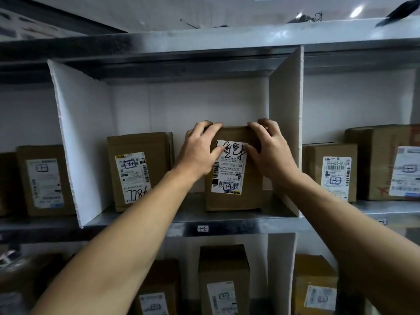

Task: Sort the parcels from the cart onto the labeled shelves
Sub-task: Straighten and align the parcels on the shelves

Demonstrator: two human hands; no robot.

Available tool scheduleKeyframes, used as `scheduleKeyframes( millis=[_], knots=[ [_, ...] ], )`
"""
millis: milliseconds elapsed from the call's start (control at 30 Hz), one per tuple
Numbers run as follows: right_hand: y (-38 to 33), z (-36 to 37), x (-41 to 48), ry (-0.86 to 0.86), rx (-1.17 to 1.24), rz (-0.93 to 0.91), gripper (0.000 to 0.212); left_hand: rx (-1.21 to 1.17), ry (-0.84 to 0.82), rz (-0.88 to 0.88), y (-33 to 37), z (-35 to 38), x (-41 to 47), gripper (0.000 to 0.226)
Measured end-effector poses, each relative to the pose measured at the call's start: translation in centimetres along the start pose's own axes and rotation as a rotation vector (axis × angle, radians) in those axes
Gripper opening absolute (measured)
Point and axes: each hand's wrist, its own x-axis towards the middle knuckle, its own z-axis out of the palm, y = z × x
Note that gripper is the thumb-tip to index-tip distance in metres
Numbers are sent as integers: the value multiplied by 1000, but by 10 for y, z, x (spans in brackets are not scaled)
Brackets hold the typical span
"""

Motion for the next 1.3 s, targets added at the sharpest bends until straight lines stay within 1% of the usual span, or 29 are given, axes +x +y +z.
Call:
scheduleKeyframes(
  millis=[267,533,700,867,1000,1167,1300],
  knots=[
    [5,-11,0,-96,21,53,66,-4,1,-13,5,14,4,58],
    [6,-14,1,-122,17,64,65,0,-38,-34,8,12,6,59],
    [0,-24,-8,-88,-54,53,63,16,-46,-37,9,1,-1,60],
    [-9,-40,-30,-49,-155,-68,54,26,-20,-24,14,-11,-26,59],
    [-11,-56,-58,-88,-263,-115,46,91,-46,15,24,-20,-52,58],
    [-6,-87,-100,-131,-361,-62,44,88,-97,51,51,-21,-85,57],
    [7,-119,-137,-191,-440,6,49,19,-149,62,85,-8,-107,58]
  ],
)
